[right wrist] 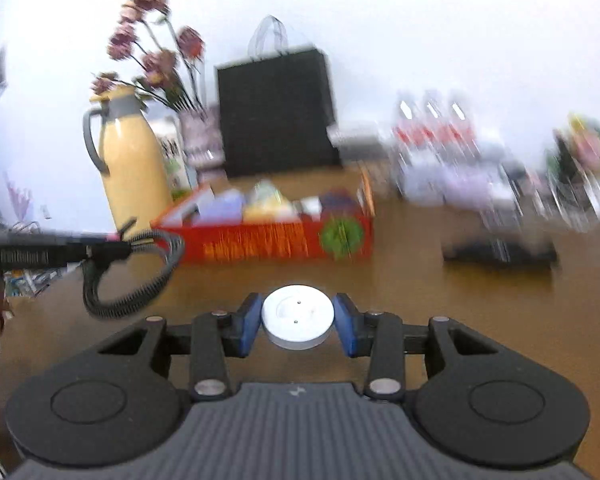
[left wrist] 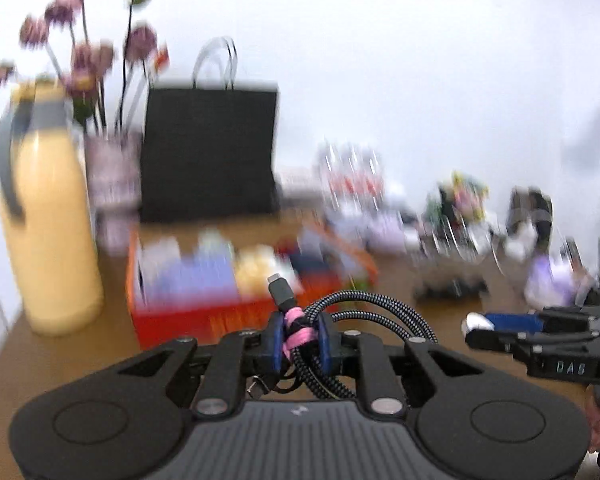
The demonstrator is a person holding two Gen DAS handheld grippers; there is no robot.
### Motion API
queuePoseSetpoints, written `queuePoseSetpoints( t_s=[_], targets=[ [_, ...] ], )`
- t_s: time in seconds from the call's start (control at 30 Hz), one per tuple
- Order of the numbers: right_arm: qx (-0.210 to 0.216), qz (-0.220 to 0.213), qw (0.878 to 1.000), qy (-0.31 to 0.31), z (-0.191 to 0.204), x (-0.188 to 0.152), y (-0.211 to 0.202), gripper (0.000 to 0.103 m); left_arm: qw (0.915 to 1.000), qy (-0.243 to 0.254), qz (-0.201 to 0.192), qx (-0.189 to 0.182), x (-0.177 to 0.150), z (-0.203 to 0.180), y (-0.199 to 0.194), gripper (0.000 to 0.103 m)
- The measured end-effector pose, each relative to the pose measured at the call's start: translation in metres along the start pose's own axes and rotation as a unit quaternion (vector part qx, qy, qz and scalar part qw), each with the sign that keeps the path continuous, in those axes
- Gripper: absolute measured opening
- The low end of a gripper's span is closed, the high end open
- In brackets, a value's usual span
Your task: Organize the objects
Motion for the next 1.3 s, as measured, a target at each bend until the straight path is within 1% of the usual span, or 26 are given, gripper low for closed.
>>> queuePoseSetpoints(
  t_s=[0.1, 0.2, 0.27, 0.33, 0.37, 0.4, 0.43, 0.47, 0.5, 0.53, 0.57, 0.6, 0.63, 0.7, 0.73, 0.77, 0.83, 0.87, 0.9, 0.97, 1.03, 1.07, 1.13, 1.2, 1.23, 1.3],
  targets=[
    [0.036, 0.002, 0.999, -0.018, 0.000, 0.055, 0.056, 0.040, 0.9999, 0.000, -0.005, 0.016, 0.052, 0.039, 0.044, 0.016],
    [0.042, 0.034, 0.998, -0.017, -0.003, 0.101, 0.135, 0.040, 0.9974, -0.003, 0.006, 0.071, 0.085, 0.080, 0.102, 0.016],
    [0.033, 0.059, 0.998, -0.017, -0.002, 0.123, 0.187, 0.040, 0.9935, -0.049, 0.015, 0.102, 0.093, 0.112, 0.141, 0.016],
    [0.006, 0.075, 0.997, -0.023, 0.002, 0.136, 0.232, 0.040, 0.9866, -0.096, 0.076, 0.108, 0.089, 0.140, 0.188, 0.018],
    [-0.005, 0.085, 0.996, -0.023, 0.004, 0.140, 0.253, 0.040, 0.9832, -0.099, 0.102, 0.115, 0.084, 0.146, 0.207, 0.019],
    [-0.009, 0.089, 0.996, -0.018, 0.004, 0.142, 0.270, 0.042, 0.9830, -0.088, 0.112, 0.116, 0.078, 0.147, 0.221, 0.024],
    [-0.009, 0.090, 0.996, -0.012, 0.003, 0.145, 0.286, 0.056, 0.9852, -0.061, 0.121, 0.105, 0.073, 0.143, 0.229, 0.027],
    [-0.021, 0.093, 0.995, -0.001, 0.000, 0.146, 0.300, 0.064, 0.9866, -0.037, 0.127, 0.096, 0.071, 0.138, 0.231, 0.033],
    [-0.053, 0.088, 0.995, 0.007, -0.003, 0.145, 0.307, 0.070, 0.9886, -0.016, 0.121, 0.087, 0.071, 0.131, 0.226, 0.040],
    [-0.085, 0.075, 0.994, 0.006, -0.005, 0.145, 0.307, 0.070, 0.9916, -0.005, 0.103, 0.077, 0.070, 0.125, 0.217, 0.045],
    [-0.098, 0.063, 0.993, 0.002, -0.006, 0.146, 0.303, 0.070, 0.9941, 0.005, 0.083, 0.069, 0.073, 0.122, 0.206, 0.059],
    [-0.088, 0.053, 0.995, 0.001, -0.006, 0.145, 0.297, 0.075, 0.9950, 0.014, 0.070, 0.069, 0.077, 0.116, 0.197, 0.069],
    [-0.068, 0.044, 0.997, 0.004, -0.007, 0.144, 0.289, 0.087, 0.9951, 0.024, 0.058, 0.077, 0.081, 0.112, 0.185, 0.072],
    [-0.048, 0.030, 0.998, 0.005, -0.006, 0.140, 0.270, 0.098, 0.9929, 0.034, 0.041, 0.107, 0.088, 0.101, 0.160, 0.073],
    [-0.048, 0.029, 0.998, -0.001, -0.004, 0.138, 0.260, 0.098, 0.9921, 0.034, 0.033, 0.116, 0.090, 0.094, 0.145, 0.073],
    [-0.046, 0.025, 0.999, -0.008, -0.001, 0.134, 0.246, 0.098, 0.9926, 0.032, 0.023, 0.115, 0.090, 0.088, 0.131, 0.073],
    [-0.034, 0.017, 0.999, -0.019, 0.007, 0.127, 0.215, 0.098, 0.9952, 0.031, 0.006, 0.093, 0.088, 0.073, 0.098, 0.077],
    [-0.021, 0.015, 0.999, -0.026, 0.011, 0.119, 0.194, 0.099, 0.9960, 0.033, -0.006, 0.083, 0.084, 0.063, 0.081, 0.083],
    [-0.016, 0.011, 0.999, -0.032, 0.017, 0.113, 0.177, 0.103, 0.9962, 0.036, -0.016, 0.078, 0.077, 0.054, 0.062, 0.089],
    [-0.019, 0.006, 0.999, -0.047, 0.027, 0.092, 0.138, 0.103, 0.9941, 0.043, -0.036, 0.093, 0.053, 0.033, 0.020, 0.094],
    [-0.037, 0.013, 0.998, -0.048, 0.035, 0.063, 0.099, 0.103, 0.9918, 0.046, -0.060, 0.103, 0.023, 0.014, -0.021, 0.100],
    [-0.041, 0.019, 0.998, -0.039, 0.038, 0.050, 0.083, 0.103, 0.9919, 0.034, -0.066, 0.104, 0.007, 0.006, -0.041, 0.103],
    [-0.033, 0.035, 0.999, -0.010, 0.039, 0.022, 0.047, 0.103, 0.9924, -0.015, -0.068, 0.101, -0.021, -0.006, -0.070, 0.103],
    [-0.022, 0.047, 0.998, 0.028, 0.040, -0.005, 0.014, 0.103, 0.9840, -0.061, -0.069, 0.153, -0.049, -0.019, -0.092, 0.103],
    [-0.018, 0.056, 0.997, 0.042, 0.043, -0.019, -0.001, 0.103, 0.9795, -0.066, -0.064, 0.179, -0.063, -0.027, -0.100, 0.103],
    [-0.020, 0.070, 0.997, 0.032, 0.054, -0.047, -0.029, 0.103, 0.9761, -0.044, -0.051, 0.207, -0.083, -0.043, -0.115, 0.103]
  ],
)
Point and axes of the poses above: each gripper's, at about its wrist camera, not at the fingertips, and y roughly the way its jaws point, z to its left, x to its top, the point moved 2 cm from there along y, roughly the way its jaws point, and after that the axes turned 9 degrees about -x, right-handed, at the moved point
